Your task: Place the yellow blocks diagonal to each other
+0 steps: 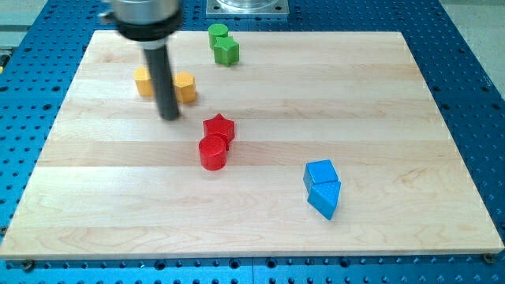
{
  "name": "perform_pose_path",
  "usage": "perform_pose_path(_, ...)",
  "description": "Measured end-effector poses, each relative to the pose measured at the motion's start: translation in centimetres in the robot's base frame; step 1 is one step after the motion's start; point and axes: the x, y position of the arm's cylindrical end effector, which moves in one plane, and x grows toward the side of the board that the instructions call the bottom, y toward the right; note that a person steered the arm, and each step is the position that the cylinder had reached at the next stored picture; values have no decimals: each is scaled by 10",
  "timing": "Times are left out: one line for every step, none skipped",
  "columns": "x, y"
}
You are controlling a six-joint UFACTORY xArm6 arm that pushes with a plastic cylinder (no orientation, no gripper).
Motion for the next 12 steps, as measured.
perform_pose_path(-65, 64)
perform_pose_path(-91, 69)
perform_pose_path(-46, 44)
perform_pose_path(-46, 14)
perform_pose_path(-38, -24)
perform_pose_path(-34, -37)
perform_pose_path(-55, -42)
perform_pose_path(-84, -58)
perform_pose_path(-96, -96)
perform_pose_path(-138, -110)
perform_pose_path(-112, -158)
perform_pose_path(-57, -73)
